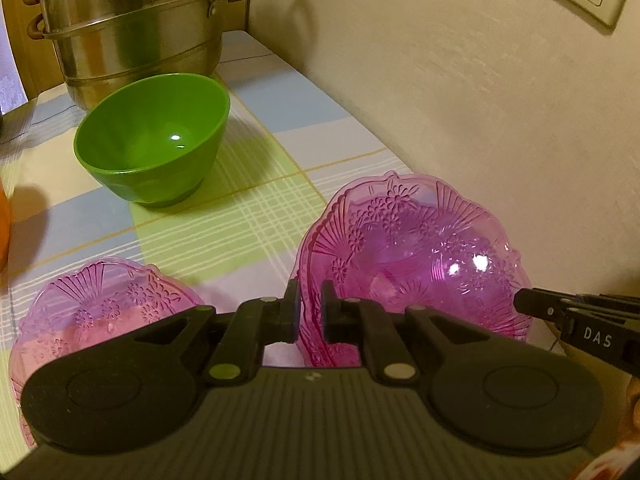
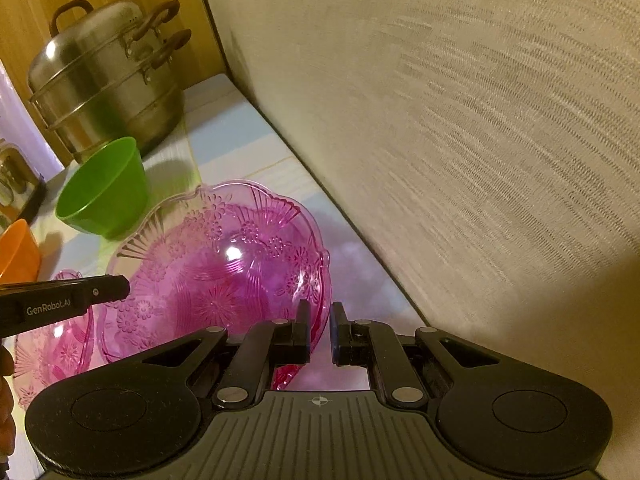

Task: Organize plates and bowls
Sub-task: 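Lower the bowl onto the pink bowl by the wall and open both tools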

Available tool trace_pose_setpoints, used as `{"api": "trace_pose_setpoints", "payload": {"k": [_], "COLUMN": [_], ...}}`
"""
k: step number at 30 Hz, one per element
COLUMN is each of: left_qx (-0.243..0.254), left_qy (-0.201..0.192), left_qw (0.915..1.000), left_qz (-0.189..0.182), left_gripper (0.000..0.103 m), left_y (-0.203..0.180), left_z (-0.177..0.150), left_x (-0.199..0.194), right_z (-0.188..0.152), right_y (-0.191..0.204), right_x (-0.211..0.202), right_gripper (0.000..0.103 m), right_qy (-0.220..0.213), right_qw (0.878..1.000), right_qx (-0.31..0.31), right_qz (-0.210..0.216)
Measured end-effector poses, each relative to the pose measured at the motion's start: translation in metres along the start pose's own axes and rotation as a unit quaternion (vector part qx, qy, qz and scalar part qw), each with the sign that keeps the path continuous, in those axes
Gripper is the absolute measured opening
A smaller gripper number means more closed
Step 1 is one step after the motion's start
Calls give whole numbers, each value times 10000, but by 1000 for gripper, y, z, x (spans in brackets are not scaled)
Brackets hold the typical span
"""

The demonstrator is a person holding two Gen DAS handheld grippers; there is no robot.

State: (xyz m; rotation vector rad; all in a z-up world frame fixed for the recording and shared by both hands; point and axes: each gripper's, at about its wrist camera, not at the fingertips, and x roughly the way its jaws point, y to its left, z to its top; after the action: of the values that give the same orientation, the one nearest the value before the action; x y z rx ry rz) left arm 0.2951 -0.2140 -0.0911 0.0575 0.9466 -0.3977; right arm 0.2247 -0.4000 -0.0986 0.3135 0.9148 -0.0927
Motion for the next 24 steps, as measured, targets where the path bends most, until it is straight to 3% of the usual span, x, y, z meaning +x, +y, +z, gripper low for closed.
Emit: {"api": "trace_pose_setpoints", "payload": {"k": [10,13,14,16,20,24], "left_qx": [84,90,62,19,-167,-496], "left_qy": [49,-48,-77,-123,-217,-312], "left_qw": [9999,9999,9999,9998,9995,9983], "left_qz": [124,137,141,158,129,61], "left_gripper": [10,24,24,24,25,28], "left_y": [-1,-1,1,3,12,22], "left_z": [-1,0,0,1,-1,-10], "left_x": [4,2,1,-4,-20,-45], "right_z": [1,0,0,0,-1,-4], "right_y": [2,1,1,0,-2,-1], "right_x": [7,8,9,7,-2,-15], "right_gripper": [9,9,10,14,43,45], "right_qy": [36,13,24,-31,-176,-241], "right_qw": [10000,10000,10000,9999,9998,9996], "right_qx": [-23,-26,-31,-19,31,65], "right_qz": [25,70,74,128,132,150]}}
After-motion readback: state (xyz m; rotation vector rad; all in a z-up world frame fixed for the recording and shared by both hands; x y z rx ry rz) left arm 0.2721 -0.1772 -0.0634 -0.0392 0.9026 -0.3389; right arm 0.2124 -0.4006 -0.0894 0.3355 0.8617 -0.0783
